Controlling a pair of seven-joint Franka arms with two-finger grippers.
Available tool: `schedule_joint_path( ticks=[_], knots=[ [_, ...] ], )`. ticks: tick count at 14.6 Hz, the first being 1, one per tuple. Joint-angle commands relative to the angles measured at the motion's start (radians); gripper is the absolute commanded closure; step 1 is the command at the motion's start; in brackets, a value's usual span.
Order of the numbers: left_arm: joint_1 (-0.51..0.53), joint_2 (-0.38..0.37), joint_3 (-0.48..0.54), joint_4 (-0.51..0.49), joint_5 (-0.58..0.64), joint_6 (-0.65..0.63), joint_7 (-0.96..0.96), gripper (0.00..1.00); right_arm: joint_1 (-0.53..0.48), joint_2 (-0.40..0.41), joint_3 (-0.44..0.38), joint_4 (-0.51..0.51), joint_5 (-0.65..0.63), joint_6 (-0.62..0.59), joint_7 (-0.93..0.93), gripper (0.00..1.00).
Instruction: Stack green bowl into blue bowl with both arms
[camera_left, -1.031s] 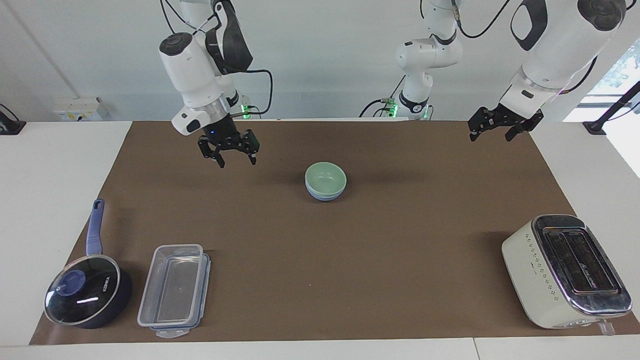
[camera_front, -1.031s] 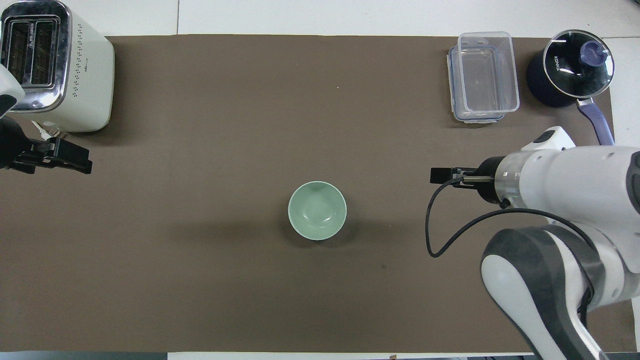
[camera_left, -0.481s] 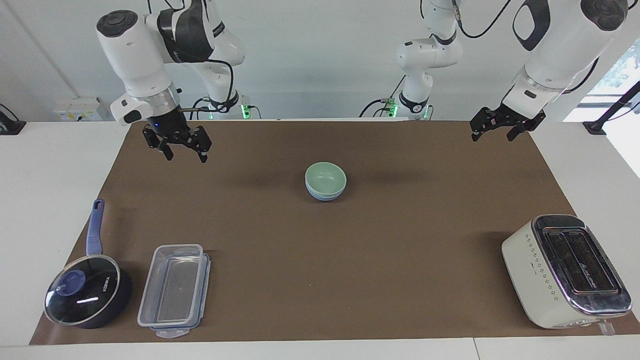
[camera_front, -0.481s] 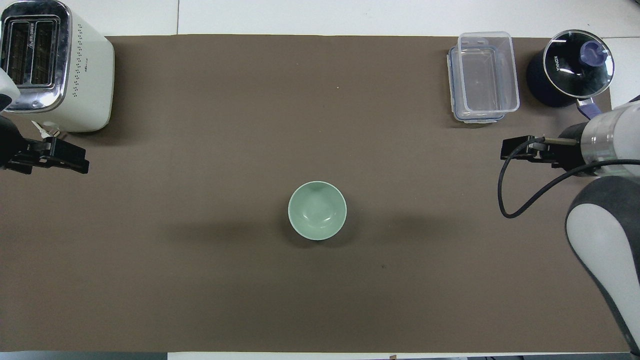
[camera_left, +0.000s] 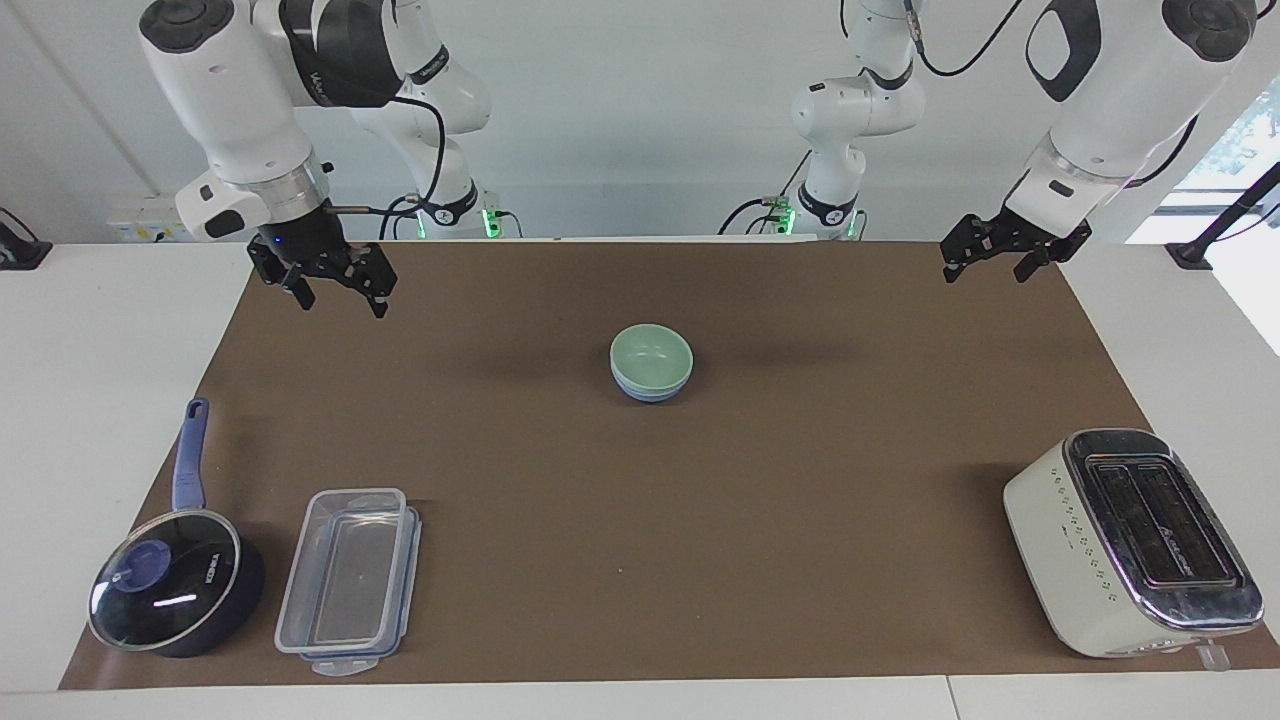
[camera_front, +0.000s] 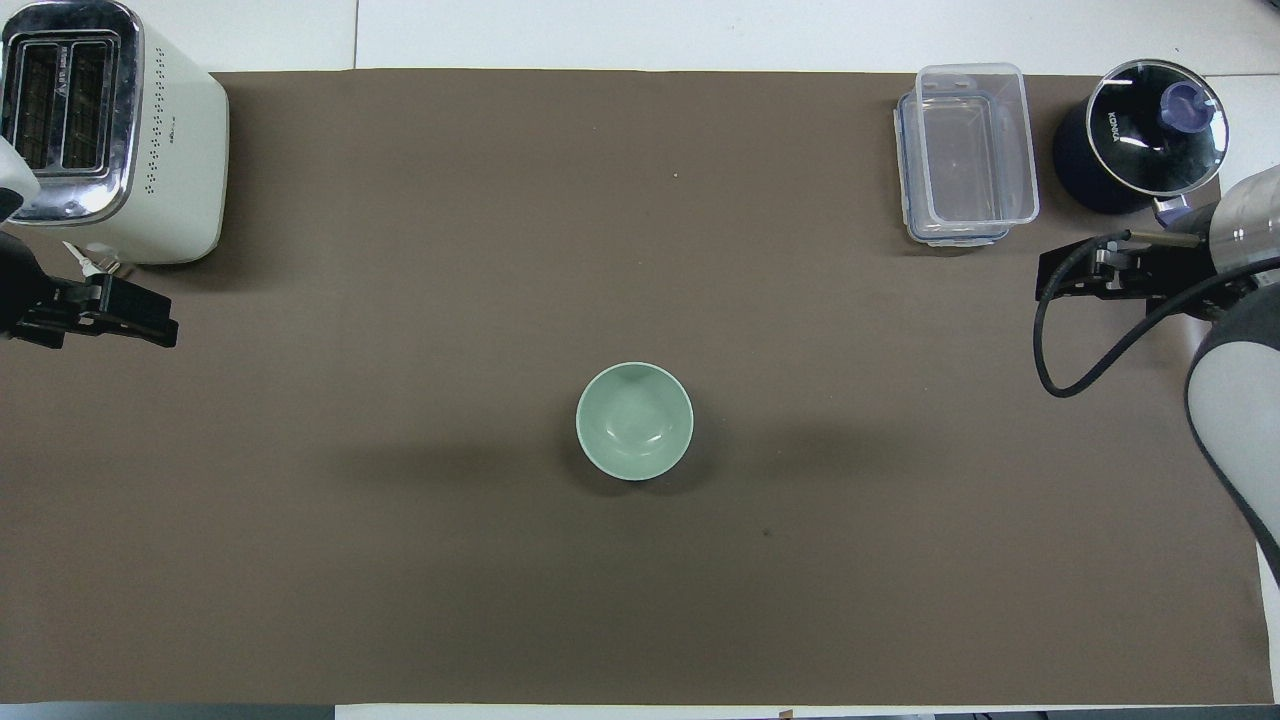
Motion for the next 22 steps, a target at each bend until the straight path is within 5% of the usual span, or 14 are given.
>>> schedule_joint_path(
  ticks=[1, 22],
  knots=[
    [0.000, -0.025, 0.004, -0.025, 0.017, 0.017, 0.005, 0.00, -0.006, 0.023, 0.011, 0.036, -0.012, -0.053, -0.033, 0.00],
    [0.000, -0.023, 0.004, -0.025, 0.017, 0.017, 0.005, 0.00, -0.029, 0.003, 0.011, -0.007, -0.032, -0.044, -0.077, 0.00]
  ],
)
